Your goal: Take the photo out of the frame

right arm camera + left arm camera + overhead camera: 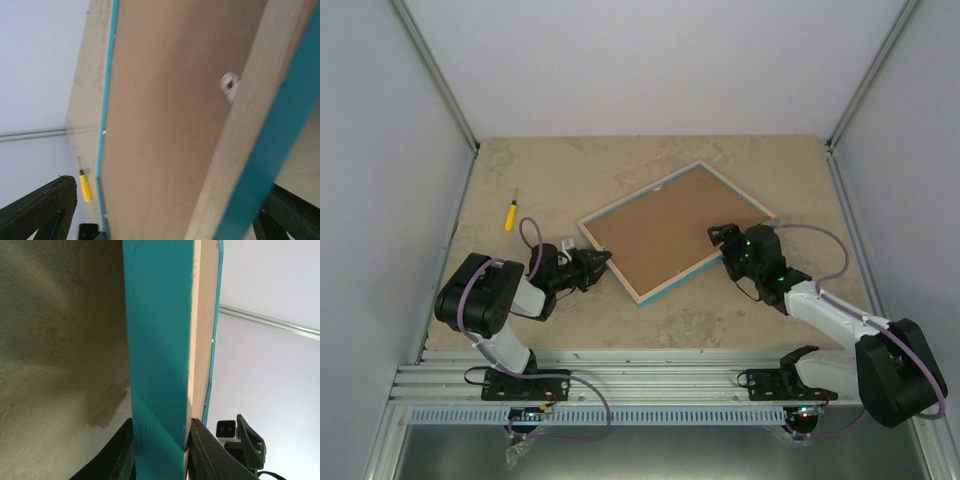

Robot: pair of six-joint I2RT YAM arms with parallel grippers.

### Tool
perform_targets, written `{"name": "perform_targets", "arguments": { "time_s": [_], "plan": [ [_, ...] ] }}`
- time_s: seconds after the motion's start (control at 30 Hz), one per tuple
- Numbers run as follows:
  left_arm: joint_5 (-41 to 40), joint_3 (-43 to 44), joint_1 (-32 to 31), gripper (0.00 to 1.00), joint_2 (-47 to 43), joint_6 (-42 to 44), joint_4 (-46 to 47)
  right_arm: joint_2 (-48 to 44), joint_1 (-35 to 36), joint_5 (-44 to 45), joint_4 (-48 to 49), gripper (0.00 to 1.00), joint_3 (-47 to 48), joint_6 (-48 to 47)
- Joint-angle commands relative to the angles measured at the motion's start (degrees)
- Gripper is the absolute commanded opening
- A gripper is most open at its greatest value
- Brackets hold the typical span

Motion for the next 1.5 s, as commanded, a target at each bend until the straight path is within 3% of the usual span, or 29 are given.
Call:
{"name": "perform_targets", "arguments": {
  "time_s": [0.0, 0.27, 0.47, 0.83, 1.03, 1.27, 1.47],
  "plan": [
    [4.15, 1.63, 0.25, 0.00, -2.58, 5.35, -1.69, -3.71, -4.44, -3.06, -14.97, 0.94, 3.69, -12.55],
    [3.60, 9.09, 0.66, 0.00, -7.31, 22.26, -31.18, 0.73, -9.56, 1.43, -27.06, 0.98, 17.80, -43.68],
    [2.39, 11.93, 0.66, 0.00, -8.59, 29.28, -41.70, 11.27, -15.28, -2.13, -27.57, 0.98, 26.73, -59.05],
    [-1.53, 16.27, 0.66, 0.00, -7.90, 39.61, -56.23, 32.92, -22.23, -8.49, -24.04, 0.98, 36.82, -68.35],
    [-3.13, 17.26, 0.66, 0.00, -6.39, 40.48, -57.27, 41.20, -24.20, -10.98, -25.84, 0.98, 41.08, -72.51],
    [-6.67, 20.71, 0.66, 0.03, -3.32, 43.04, -61.29, 41.27, -24.24, -17.82, -26.28, 0.98, 38.24, -71.66],
    [-10.85, 25.06, 0.66, 0.14, -0.89, 45.73, -66.28, 37.39, -24.15, -20.76, -25.38, 0.98, 32.24, -68.80]
  ]
}}
